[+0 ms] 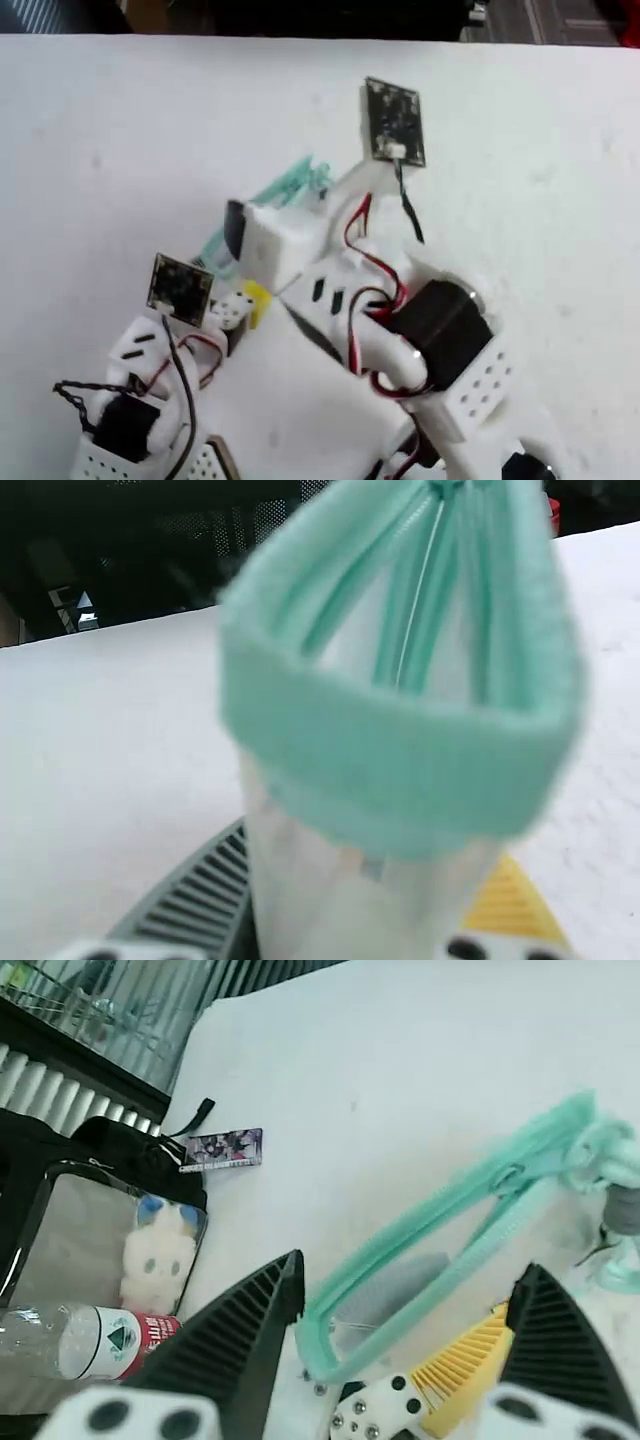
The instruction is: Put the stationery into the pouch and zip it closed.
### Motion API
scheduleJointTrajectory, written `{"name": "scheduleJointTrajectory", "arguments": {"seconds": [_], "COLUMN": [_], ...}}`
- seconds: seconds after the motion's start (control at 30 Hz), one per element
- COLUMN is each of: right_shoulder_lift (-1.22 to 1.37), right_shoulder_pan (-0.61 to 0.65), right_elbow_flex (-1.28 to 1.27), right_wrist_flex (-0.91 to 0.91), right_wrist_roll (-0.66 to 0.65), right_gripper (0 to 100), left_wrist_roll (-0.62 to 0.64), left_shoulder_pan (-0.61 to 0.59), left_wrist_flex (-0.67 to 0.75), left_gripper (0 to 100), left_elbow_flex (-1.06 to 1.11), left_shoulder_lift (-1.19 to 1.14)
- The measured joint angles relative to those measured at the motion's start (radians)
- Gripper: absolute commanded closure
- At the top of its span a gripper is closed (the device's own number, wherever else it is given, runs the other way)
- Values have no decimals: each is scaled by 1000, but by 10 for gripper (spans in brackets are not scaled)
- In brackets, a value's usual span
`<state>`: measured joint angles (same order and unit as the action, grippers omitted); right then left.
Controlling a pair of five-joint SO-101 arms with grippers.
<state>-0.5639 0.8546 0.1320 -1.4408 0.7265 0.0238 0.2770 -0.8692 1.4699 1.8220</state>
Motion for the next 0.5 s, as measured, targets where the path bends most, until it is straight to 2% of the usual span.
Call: {"name": "scheduleJointTrajectory", "arguments": {"seconds": [0.3, 0.5], "right_shoulder_lift": [138, 292], "right_shoulder_pan": [2, 9], "right_elbow_flex": [0, 166], "right_wrist_flex": [-20, -40], "right_wrist_roll": [29, 49], "right_gripper": [695, 697], "left_wrist_roll": [0, 0], "left_shoulder_pan": [0, -2], "left_wrist_flex": [0, 0], "left_gripper": [779, 779], "left_elbow_flex": [0, 0], "left_shoulder_lift": [0, 0]}}
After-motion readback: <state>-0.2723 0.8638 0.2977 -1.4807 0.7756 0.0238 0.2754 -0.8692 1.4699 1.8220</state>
